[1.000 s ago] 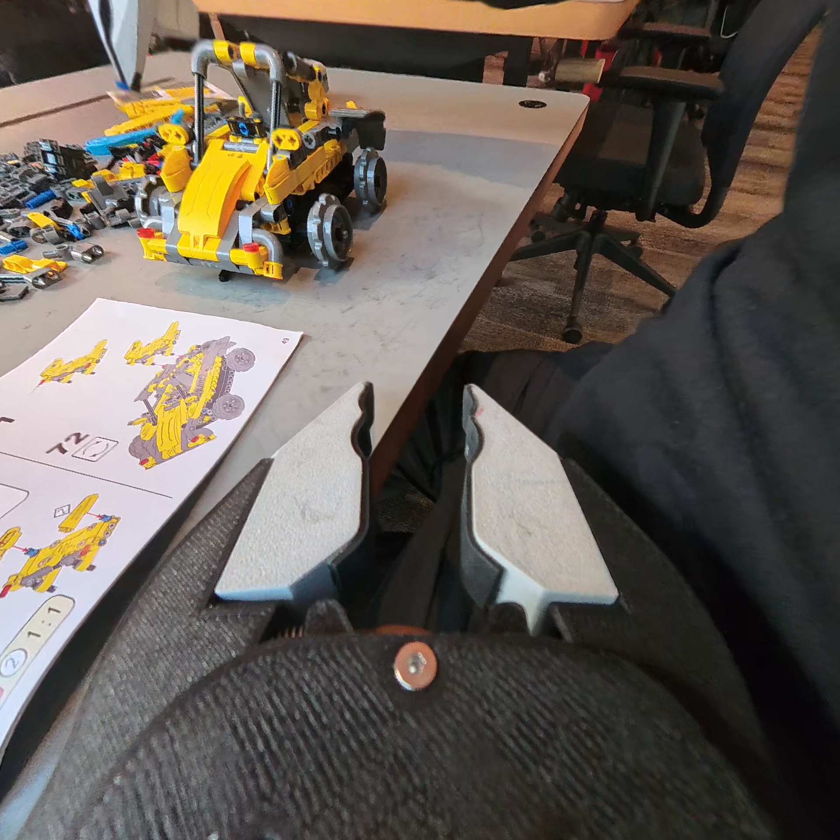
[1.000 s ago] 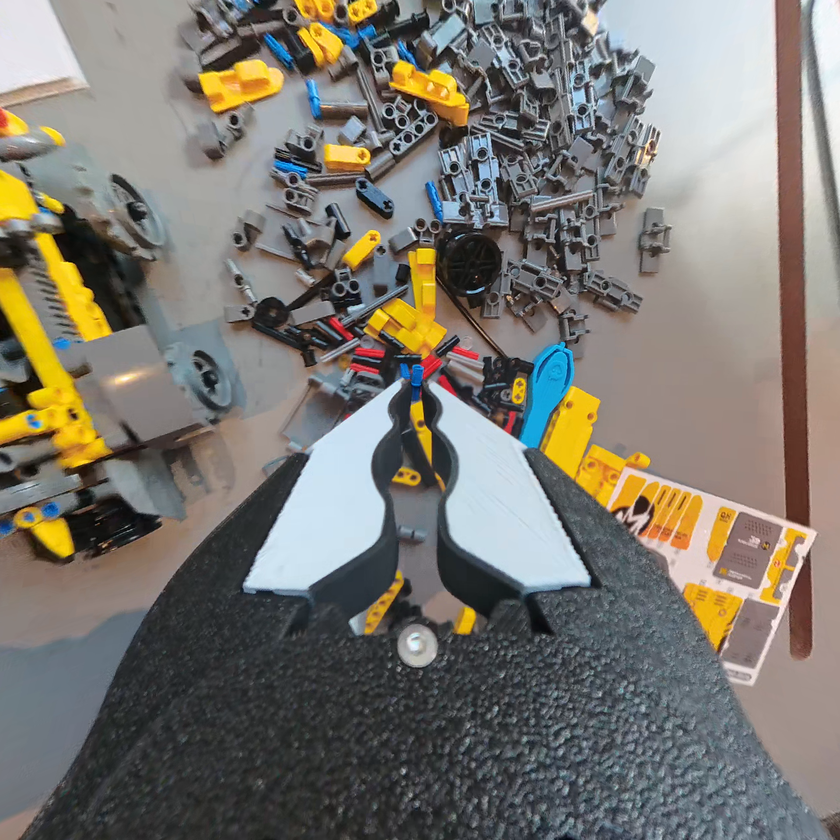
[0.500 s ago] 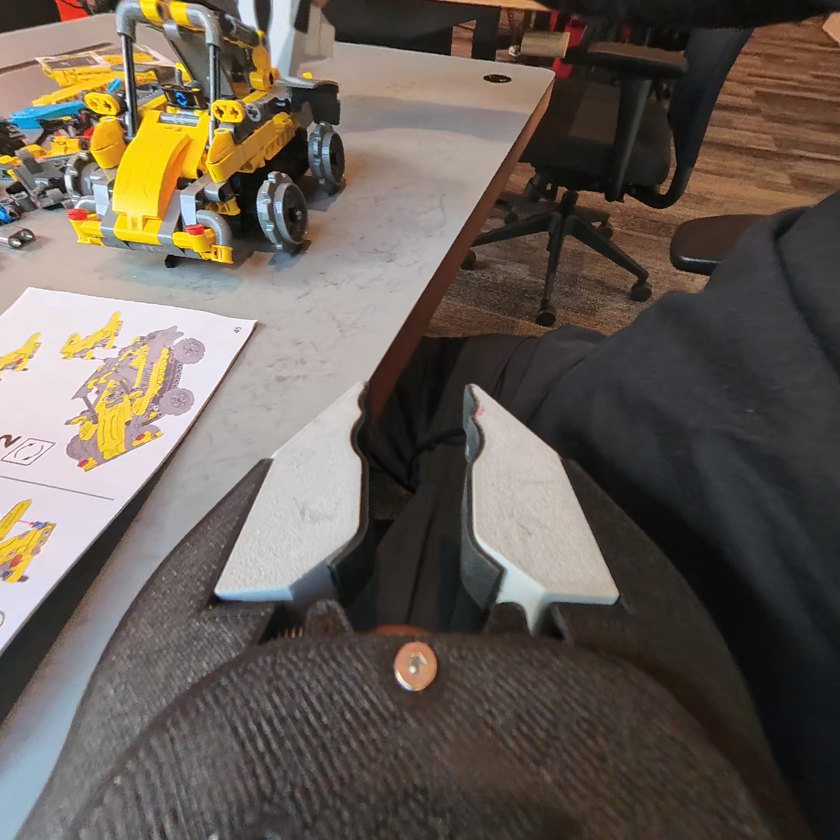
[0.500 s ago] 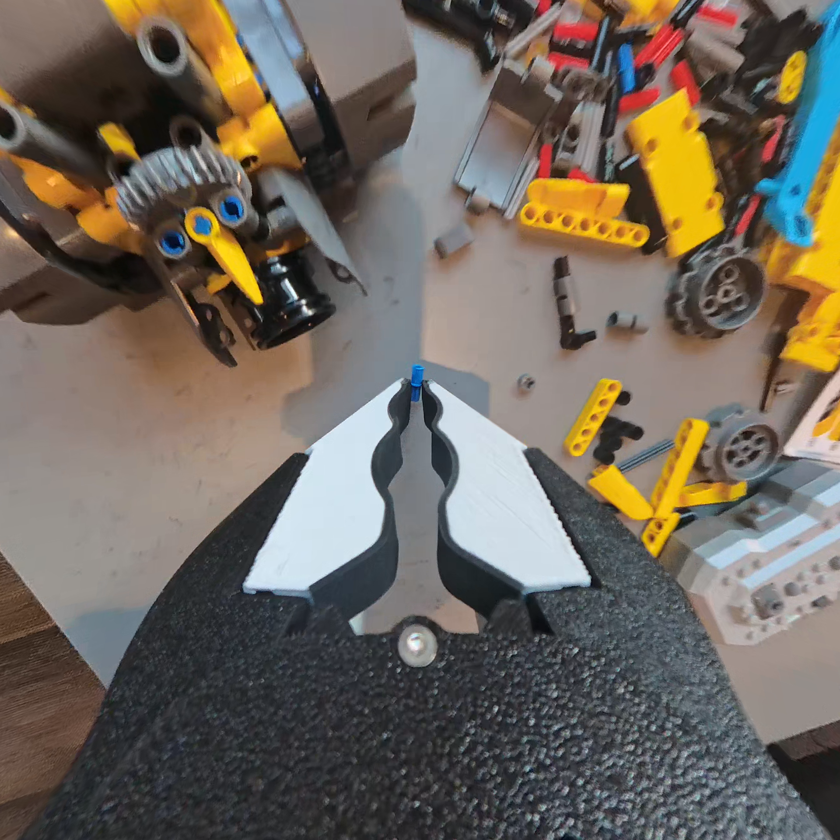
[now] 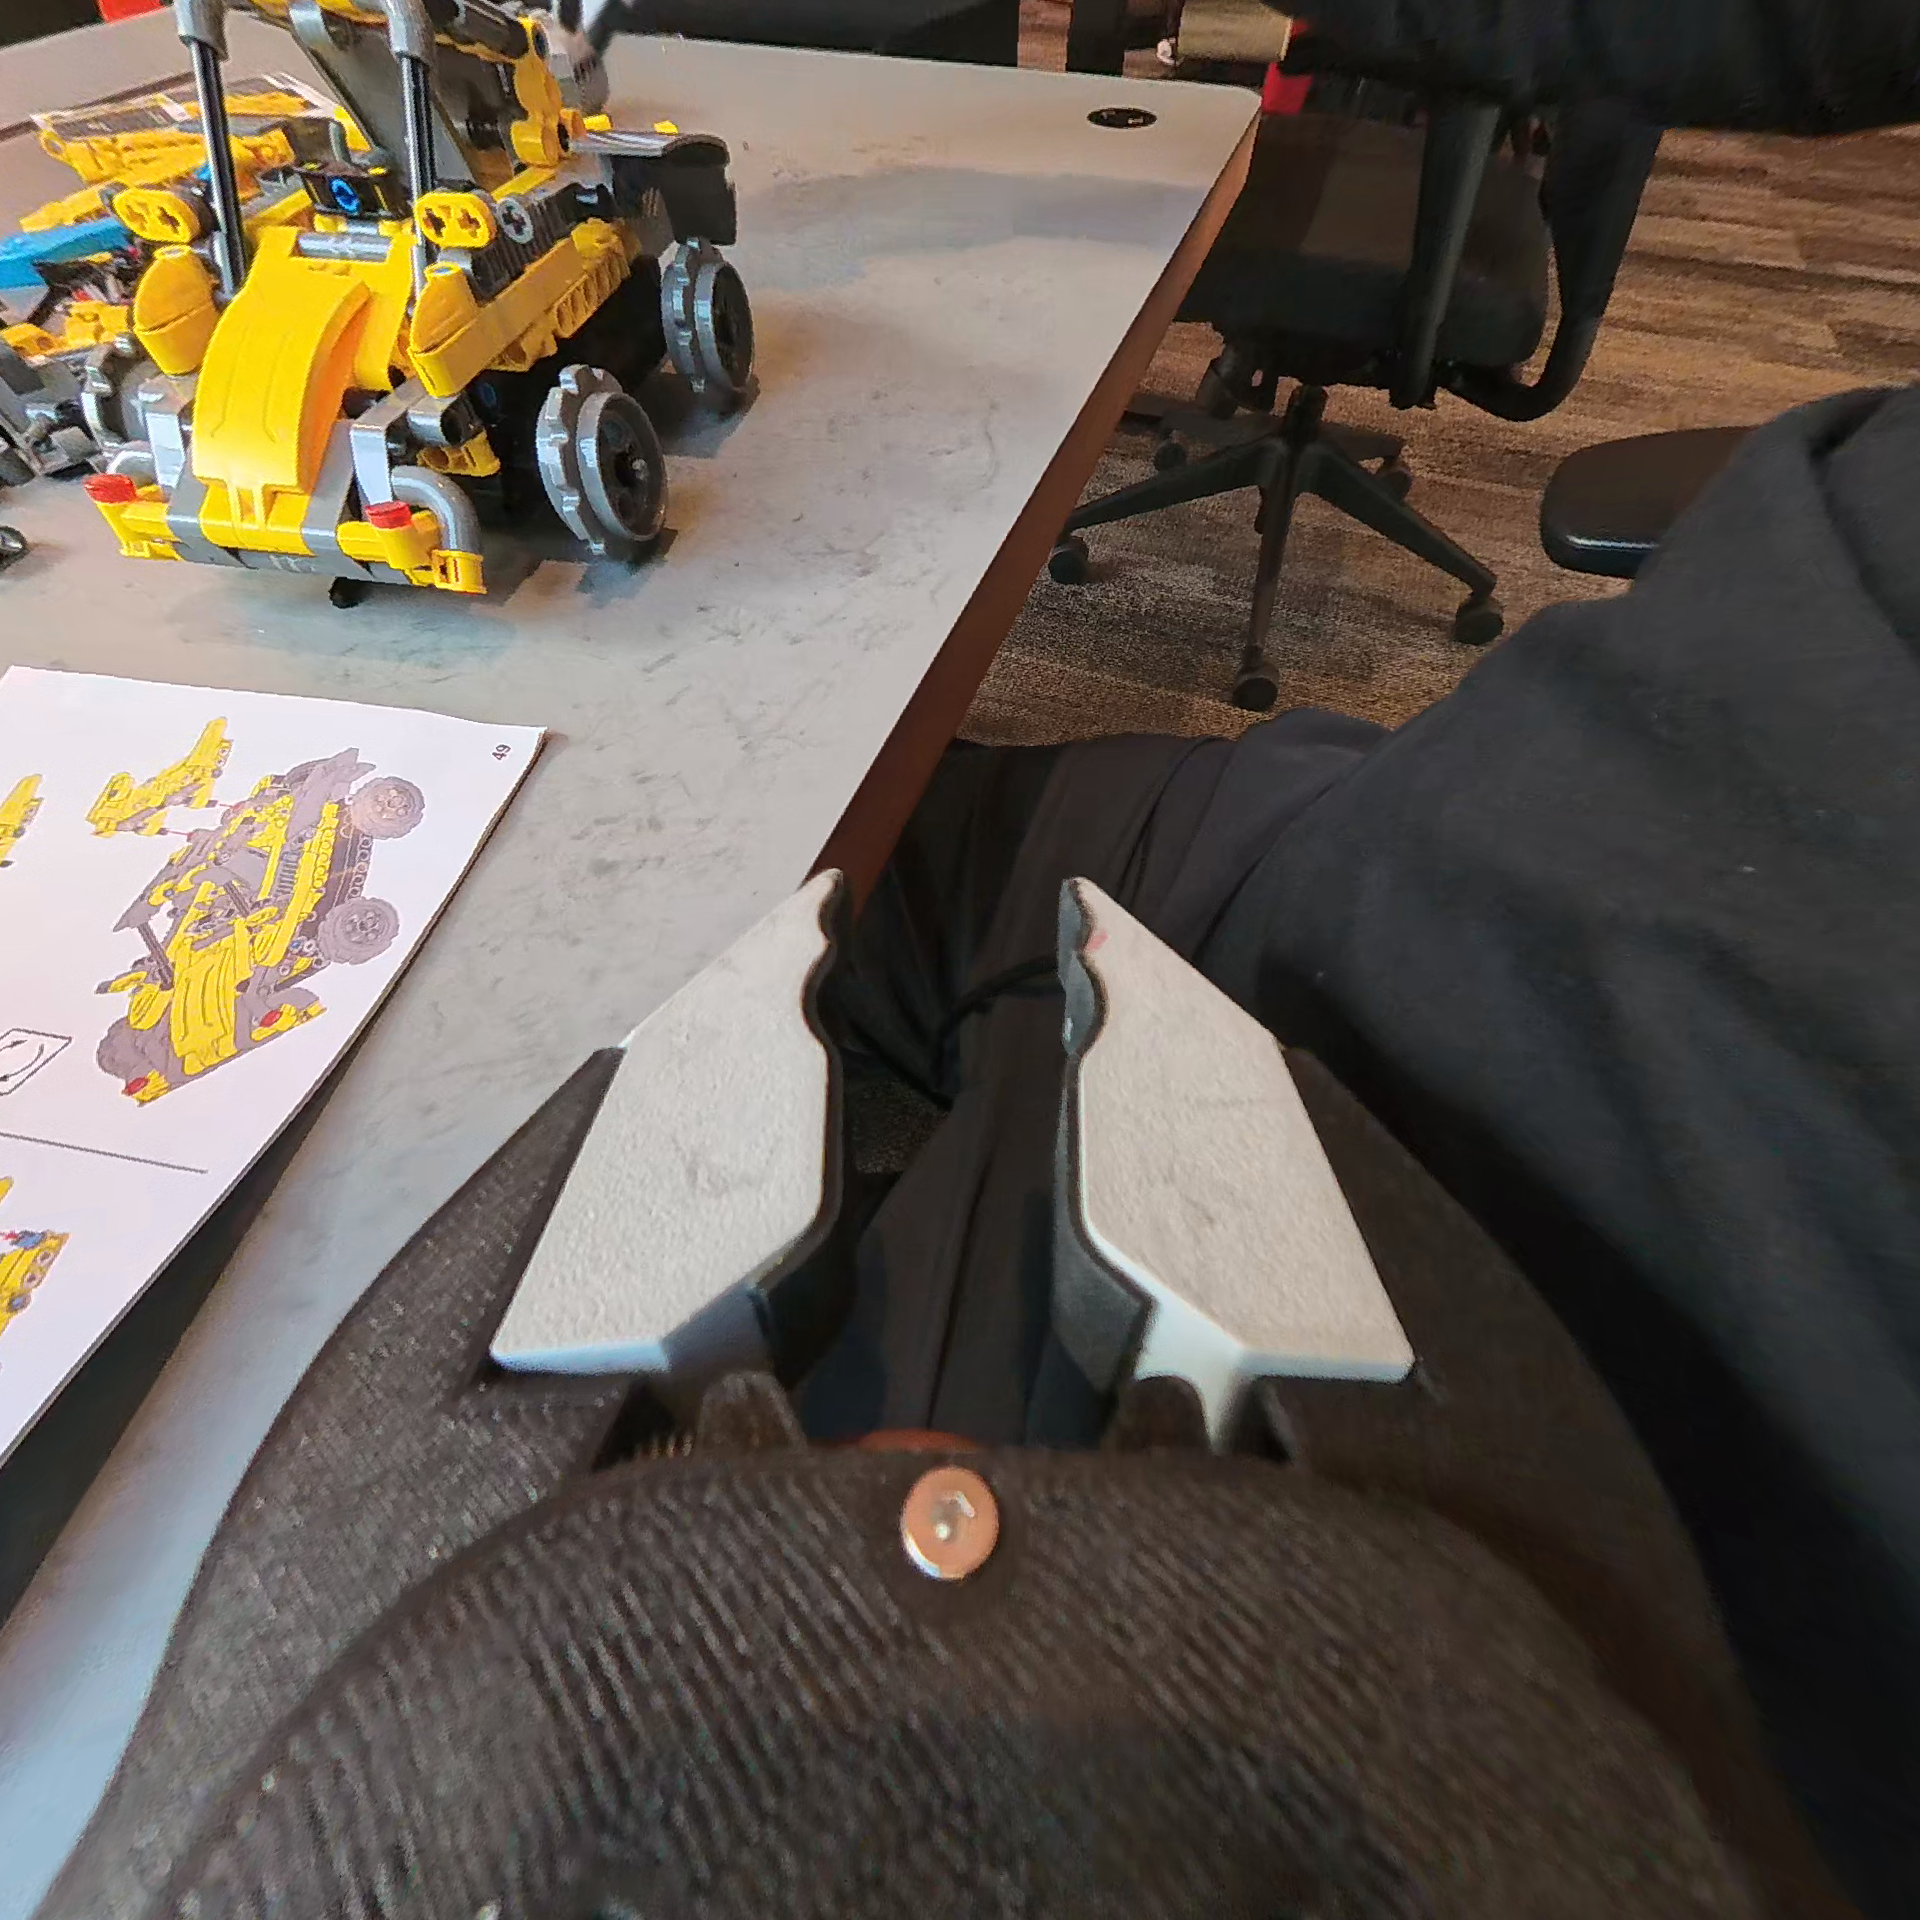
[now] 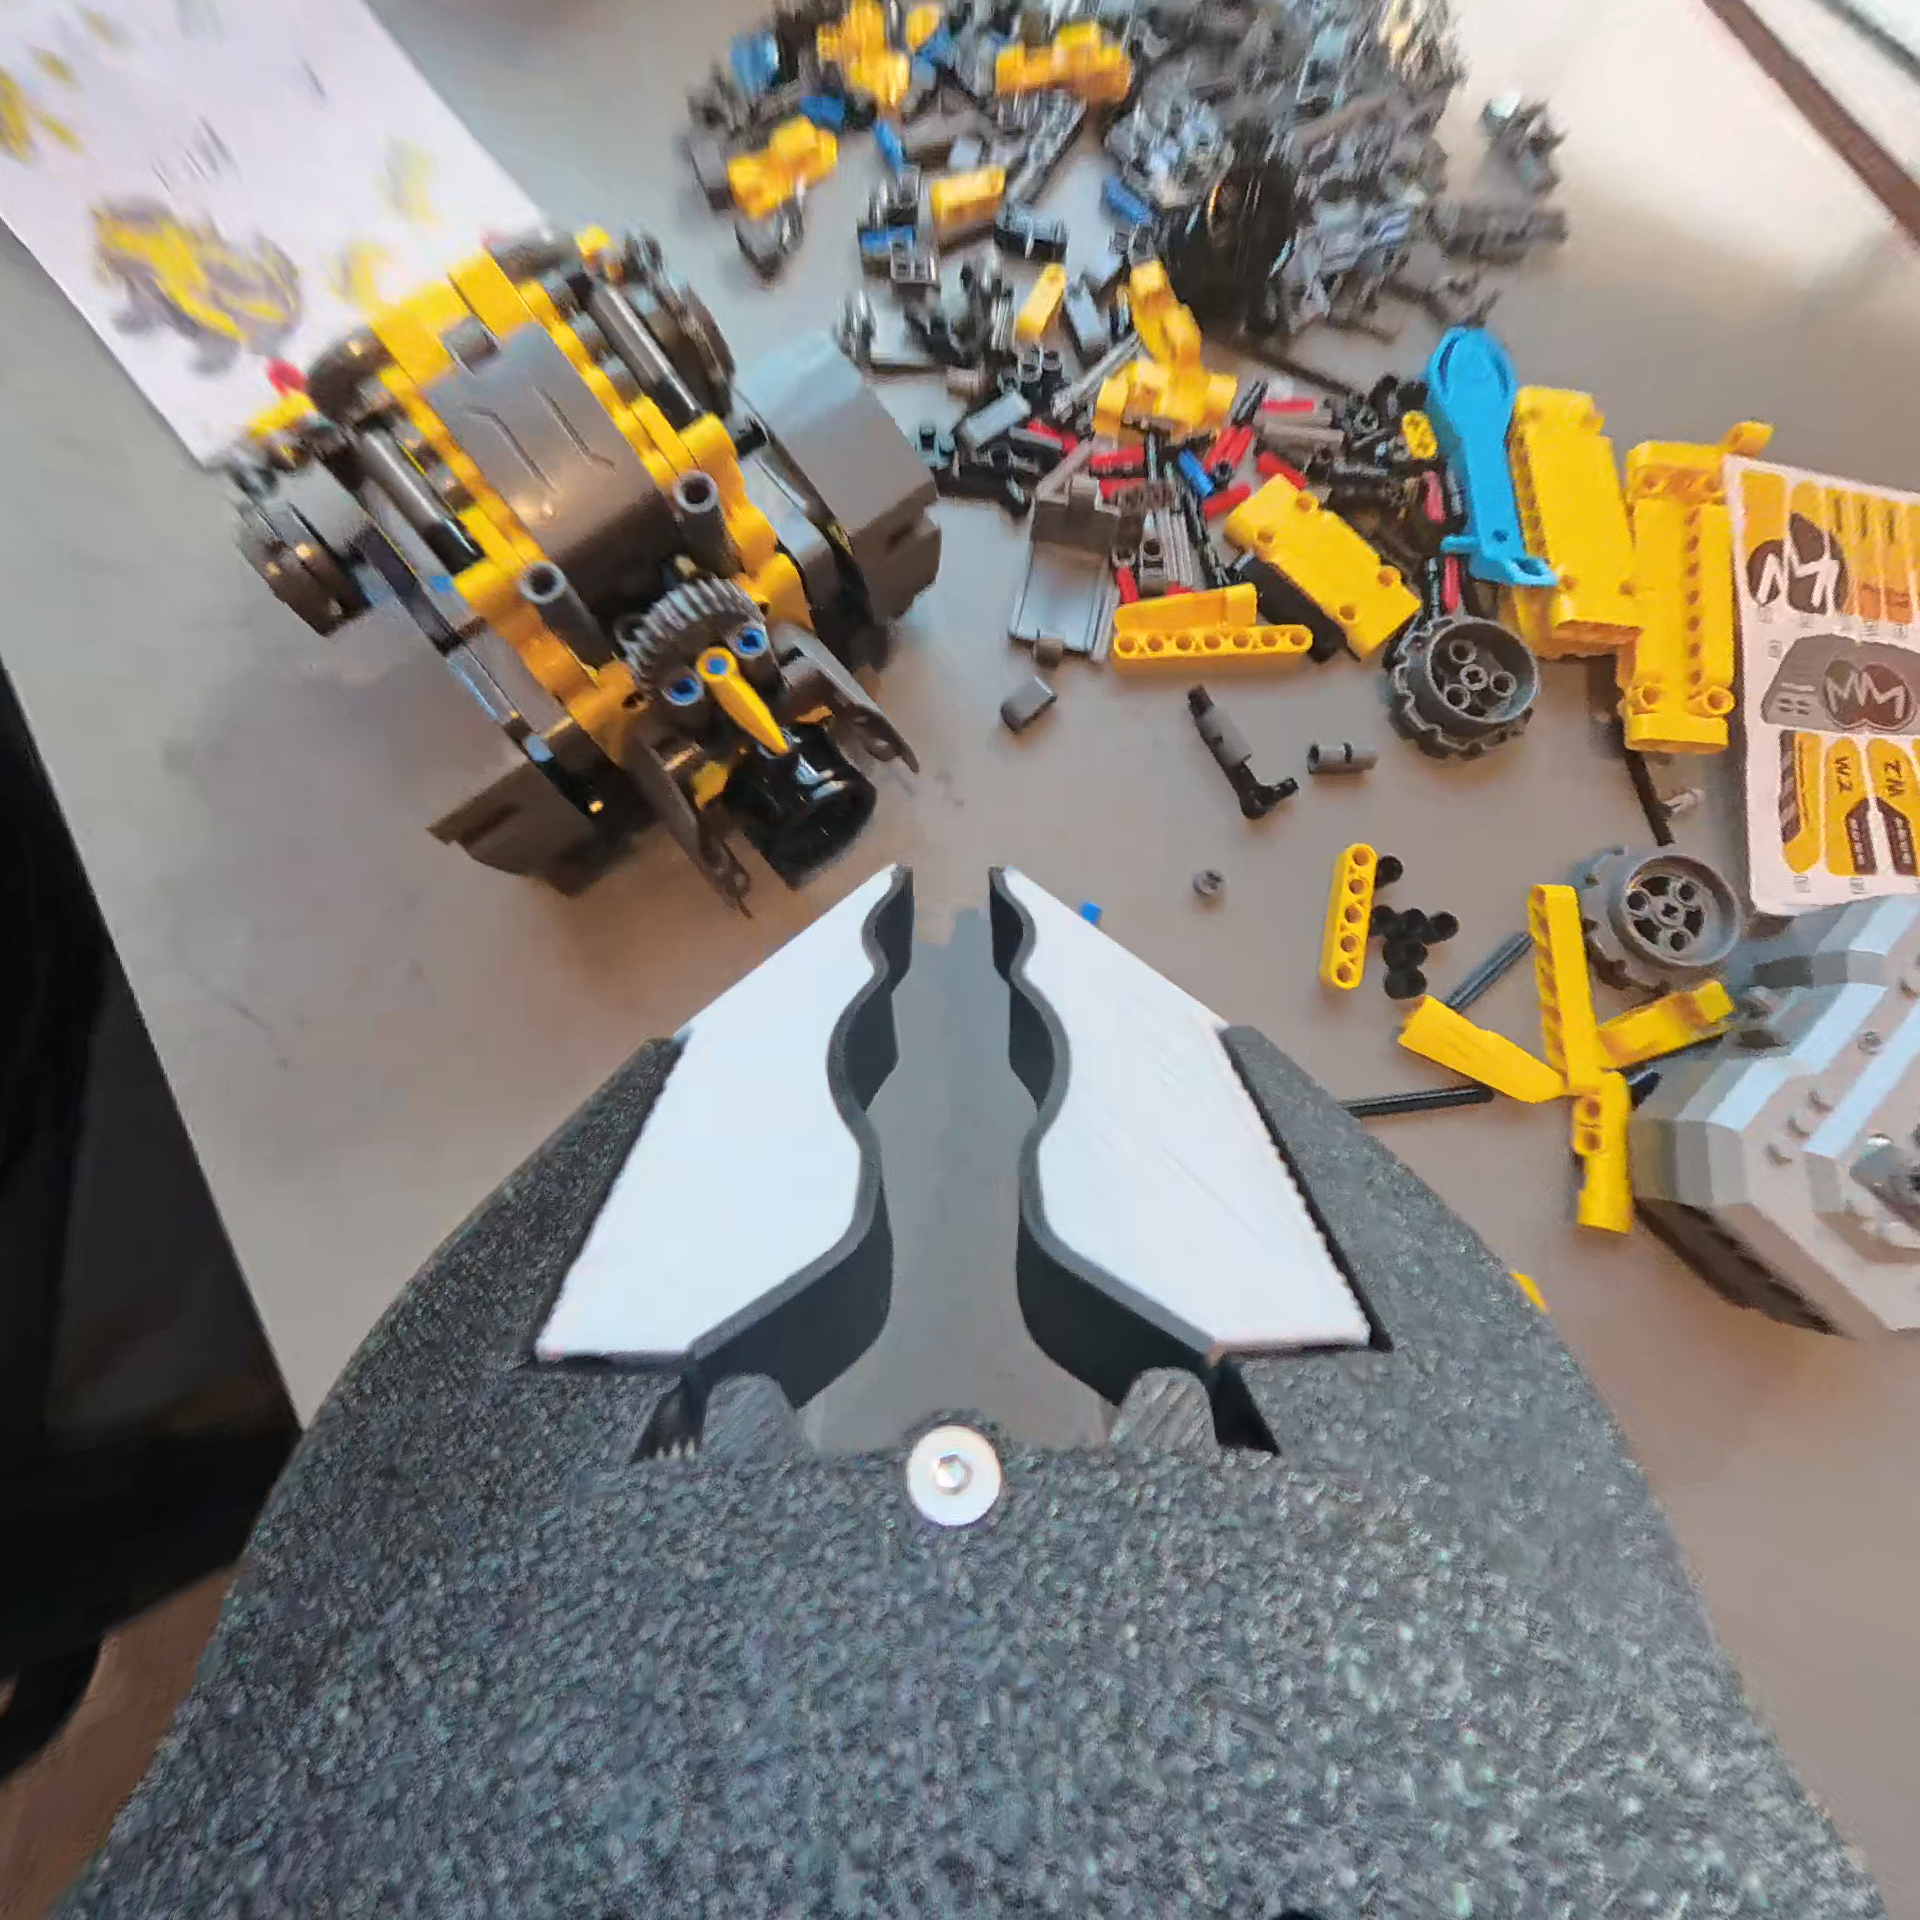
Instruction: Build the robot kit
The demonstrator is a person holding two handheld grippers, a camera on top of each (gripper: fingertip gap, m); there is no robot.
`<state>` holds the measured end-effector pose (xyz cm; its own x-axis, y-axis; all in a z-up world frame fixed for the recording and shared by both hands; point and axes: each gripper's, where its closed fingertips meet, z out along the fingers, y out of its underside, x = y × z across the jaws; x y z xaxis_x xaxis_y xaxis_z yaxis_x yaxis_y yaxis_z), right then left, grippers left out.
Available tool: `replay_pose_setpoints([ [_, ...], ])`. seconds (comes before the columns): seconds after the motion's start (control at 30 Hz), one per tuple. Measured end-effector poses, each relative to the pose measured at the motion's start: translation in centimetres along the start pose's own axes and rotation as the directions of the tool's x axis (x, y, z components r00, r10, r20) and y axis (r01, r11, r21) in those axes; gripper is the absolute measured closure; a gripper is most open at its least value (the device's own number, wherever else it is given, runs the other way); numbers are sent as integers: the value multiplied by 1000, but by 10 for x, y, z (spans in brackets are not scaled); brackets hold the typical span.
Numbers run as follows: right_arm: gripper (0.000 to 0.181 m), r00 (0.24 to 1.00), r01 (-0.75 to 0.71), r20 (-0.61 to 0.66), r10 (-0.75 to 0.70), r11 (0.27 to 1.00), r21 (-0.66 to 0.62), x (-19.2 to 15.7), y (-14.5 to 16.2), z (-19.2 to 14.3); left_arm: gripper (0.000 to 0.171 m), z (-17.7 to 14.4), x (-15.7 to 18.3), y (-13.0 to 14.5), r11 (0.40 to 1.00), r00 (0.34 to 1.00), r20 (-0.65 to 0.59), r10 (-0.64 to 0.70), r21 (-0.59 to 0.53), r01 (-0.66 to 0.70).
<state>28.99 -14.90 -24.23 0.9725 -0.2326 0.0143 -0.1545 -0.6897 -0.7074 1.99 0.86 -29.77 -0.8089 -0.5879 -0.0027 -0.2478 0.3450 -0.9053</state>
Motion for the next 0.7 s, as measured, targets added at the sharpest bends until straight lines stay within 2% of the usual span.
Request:
replay_pose_setpoints([
  [0.23, 167, 988, -42, -137, 65, 984, 170, -7, 8, 11, 136, -1, 3, 0, 1000, 1000, -4, -9, -9, 9],
  [0.43, 155, 993, -108, -10, 114, 961, 254, -27, 10, 21, 136, -1, 3, 3, 1000, 1000, -13, -22, -21, 22],
  [0.53, 155, 990, -130, -4, 138, 947, 293, -26, 7, 17, 137, -3, 0, 2, 999, 999, -5, -31, -16, 31],
  [0.7, 151, 989, -147, 12, 150, 949, 280, -26, 8, 19, 138, -1, -2, 3, 998, 998, -8, -65, -22, 64],
])
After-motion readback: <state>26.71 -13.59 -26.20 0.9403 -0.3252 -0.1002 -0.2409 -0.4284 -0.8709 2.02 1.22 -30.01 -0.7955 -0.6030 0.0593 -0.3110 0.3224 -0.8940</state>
